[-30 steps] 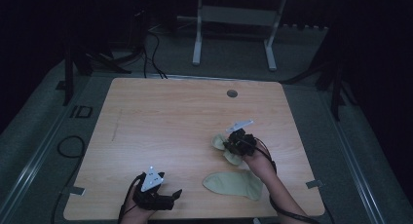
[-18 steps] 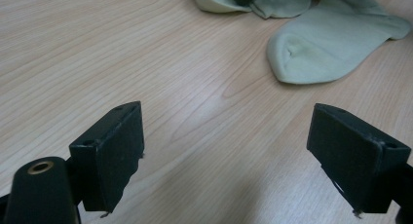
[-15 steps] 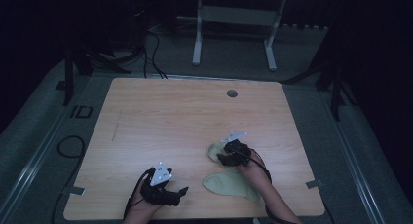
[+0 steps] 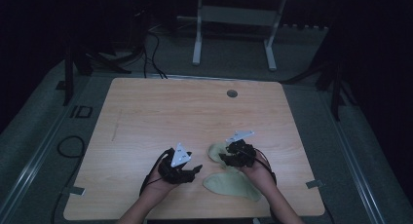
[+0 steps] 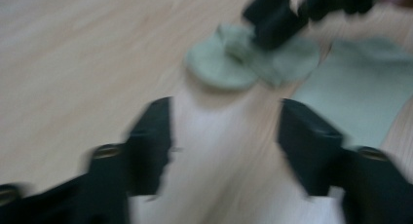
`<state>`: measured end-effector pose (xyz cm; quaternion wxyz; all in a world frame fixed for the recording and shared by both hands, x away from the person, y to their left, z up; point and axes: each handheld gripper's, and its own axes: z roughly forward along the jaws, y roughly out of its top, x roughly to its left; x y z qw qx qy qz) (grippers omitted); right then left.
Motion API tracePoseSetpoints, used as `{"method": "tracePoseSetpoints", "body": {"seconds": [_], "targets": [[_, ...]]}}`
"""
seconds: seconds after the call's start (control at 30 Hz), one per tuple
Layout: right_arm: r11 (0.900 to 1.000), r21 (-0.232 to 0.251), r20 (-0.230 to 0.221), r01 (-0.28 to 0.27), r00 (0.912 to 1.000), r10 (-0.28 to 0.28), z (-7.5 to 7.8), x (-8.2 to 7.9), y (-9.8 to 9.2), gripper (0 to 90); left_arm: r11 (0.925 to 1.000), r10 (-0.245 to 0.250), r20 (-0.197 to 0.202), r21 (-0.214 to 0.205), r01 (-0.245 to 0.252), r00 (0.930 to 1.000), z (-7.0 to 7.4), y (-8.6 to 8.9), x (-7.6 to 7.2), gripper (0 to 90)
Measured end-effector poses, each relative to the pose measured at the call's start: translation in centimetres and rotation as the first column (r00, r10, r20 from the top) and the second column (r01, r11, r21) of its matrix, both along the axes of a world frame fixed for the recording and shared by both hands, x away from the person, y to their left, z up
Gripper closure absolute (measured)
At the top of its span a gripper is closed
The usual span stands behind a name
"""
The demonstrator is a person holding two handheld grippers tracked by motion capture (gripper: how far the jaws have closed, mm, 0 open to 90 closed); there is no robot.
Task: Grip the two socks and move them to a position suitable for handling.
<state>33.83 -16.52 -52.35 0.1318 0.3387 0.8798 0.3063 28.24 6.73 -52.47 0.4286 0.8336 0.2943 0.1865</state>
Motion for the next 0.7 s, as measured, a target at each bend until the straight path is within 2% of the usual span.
{"method": "tracePoseSetpoints", "body": {"seconds": [0.1, 0.27, 0.37, 0.5, 0.6, 0.63, 0.7], "targets": [[0.9997, -0.018, -0.008, -0.016, 0.9998, 0.016, -0.6, -0.7, 0.0, 59.4, 0.9994, -0.036, -0.004, 0.0, 0.036, 0.9993, 0.3, -1.6, 1.4, 68.1], [0.9992, -0.038, -0.009, -0.005, 0.9999, 0.005, -1.8, -1.3, -0.2, 54.5, 0.9945, -0.07, -0.015, 0.077, 0.071, 0.9974, -0.5, -4.8, 3.3, 79.5], [0.9995, -0.031, -0.018, -0.001, 0.9998, 0.0, -2.2, -1.4, -0.4, 54.2, 0.9906, -0.063, -0.036, 0.119, 0.067, 0.9973, -1.5, -6.0, 4.4, 82.7], [0.9987, -0.051, -0.022, -0.008, 0.9997, 0.007, -2.7, -1.4, -0.5, 54.6, 0.9851, -0.035, -0.058, 0.166, 0.044, 0.9977, -2.8, -6.5, 5.7, 86.5], [0.9983, -0.058, -0.007, -0.011, 0.9999, 0.011, -2.9, -1.5, -0.5, 60.3, 0.9792, -0.022, -0.082, 0.199, 0.038, 0.9964, -3.5, -6.2, 6.3, 86.5], [0.9984, -0.056, -0.004, -0.011, 0.9999, 0.01, -2.9, -1.5, -0.6, 65.5, 0.9781, -0.018, -0.086, 0.205, 0.035, 0.9962, -3.8, -6.1, 6.3, 86.5], [0.9983, -0.057, 0.004, -0.013, 0.9999, 0.014, -2.9, -1.5, -0.7, 72.5, 0.9825, -0.01, -0.094, 0.184, 0.027, 0.9955, -3.8, -5.9, 6.5, 86.5]]}}
